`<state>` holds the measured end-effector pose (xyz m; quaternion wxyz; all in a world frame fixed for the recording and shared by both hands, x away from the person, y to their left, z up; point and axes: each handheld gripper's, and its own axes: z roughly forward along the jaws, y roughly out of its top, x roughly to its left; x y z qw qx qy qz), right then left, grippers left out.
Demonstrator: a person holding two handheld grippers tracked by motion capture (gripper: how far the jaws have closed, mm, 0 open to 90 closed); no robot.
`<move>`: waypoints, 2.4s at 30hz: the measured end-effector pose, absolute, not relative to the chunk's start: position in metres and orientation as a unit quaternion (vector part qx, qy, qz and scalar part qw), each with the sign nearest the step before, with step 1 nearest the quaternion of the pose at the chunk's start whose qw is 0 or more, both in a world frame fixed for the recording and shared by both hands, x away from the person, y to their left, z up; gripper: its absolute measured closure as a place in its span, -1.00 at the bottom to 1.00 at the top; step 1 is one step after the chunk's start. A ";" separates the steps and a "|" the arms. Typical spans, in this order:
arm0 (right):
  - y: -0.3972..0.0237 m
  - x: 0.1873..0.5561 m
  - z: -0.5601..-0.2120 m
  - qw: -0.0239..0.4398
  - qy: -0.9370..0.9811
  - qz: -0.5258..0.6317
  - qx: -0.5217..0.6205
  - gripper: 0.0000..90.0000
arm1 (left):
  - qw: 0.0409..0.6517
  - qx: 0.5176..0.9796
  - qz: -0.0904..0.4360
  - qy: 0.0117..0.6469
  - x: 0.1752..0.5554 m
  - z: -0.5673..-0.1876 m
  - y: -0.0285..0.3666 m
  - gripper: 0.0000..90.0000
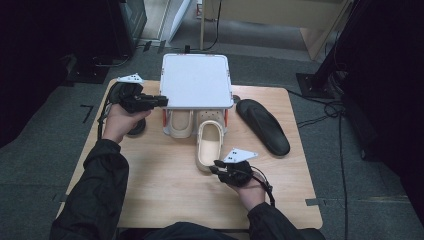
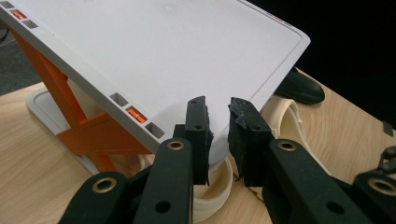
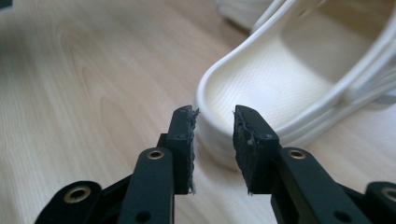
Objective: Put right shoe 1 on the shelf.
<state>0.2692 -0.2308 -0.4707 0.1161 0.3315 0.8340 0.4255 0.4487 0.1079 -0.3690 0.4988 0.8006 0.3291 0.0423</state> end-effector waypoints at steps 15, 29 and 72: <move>-0.216 0.273 -0.492 0.095 0.854 0.386 0.335 0.73 | 0.492 0.804 0.044 0.332 0.449 -0.367 0.106 0.75; -0.218 0.284 -0.481 0.112 0.841 0.403 0.343 0.69 | 0.494 0.801 0.037 0.336 0.450 -0.368 0.107 0.77; -0.206 0.329 -0.471 0.116 0.823 0.415 0.370 0.73 | 0.495 0.799 0.036 0.339 0.448 -0.368 0.106 0.78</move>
